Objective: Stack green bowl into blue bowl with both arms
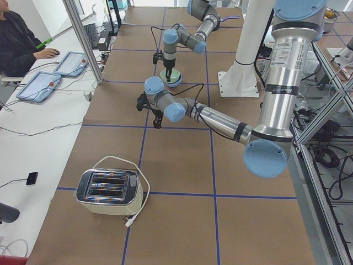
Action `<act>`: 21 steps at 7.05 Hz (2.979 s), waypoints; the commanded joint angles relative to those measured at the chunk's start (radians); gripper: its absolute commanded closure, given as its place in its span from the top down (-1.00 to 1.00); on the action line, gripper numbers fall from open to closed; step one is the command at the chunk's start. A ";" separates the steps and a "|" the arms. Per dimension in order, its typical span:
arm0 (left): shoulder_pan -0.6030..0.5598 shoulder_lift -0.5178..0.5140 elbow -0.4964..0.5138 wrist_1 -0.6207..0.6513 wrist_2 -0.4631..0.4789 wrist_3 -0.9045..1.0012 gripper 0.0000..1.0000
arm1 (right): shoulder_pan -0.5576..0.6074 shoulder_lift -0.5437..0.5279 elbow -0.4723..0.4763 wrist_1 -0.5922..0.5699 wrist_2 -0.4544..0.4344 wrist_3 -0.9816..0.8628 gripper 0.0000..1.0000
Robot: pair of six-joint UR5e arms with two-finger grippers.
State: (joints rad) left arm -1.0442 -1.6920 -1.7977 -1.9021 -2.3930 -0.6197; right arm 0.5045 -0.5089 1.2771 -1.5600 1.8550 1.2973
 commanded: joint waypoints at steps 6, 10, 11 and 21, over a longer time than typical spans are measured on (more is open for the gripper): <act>0.001 0.000 0.003 0.000 0.000 0.003 0.95 | 0.029 -0.007 0.065 -0.024 0.012 -0.039 1.00; -0.026 0.024 -0.034 0.002 -0.014 0.018 0.95 | 0.245 -0.087 0.317 -0.280 0.206 -0.207 1.00; -0.101 0.046 -0.023 0.012 -0.037 0.128 0.95 | 0.347 -0.224 0.441 -0.300 0.243 -0.342 1.00; -0.531 0.080 0.037 0.390 -0.087 0.813 0.95 | 1.089 -0.706 0.225 -0.282 0.477 -1.421 1.00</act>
State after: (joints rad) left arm -1.5690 -1.6145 -1.7628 -1.5161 -2.4798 0.1881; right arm 1.5595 -1.2054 1.5488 -1.8451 2.3342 -0.0758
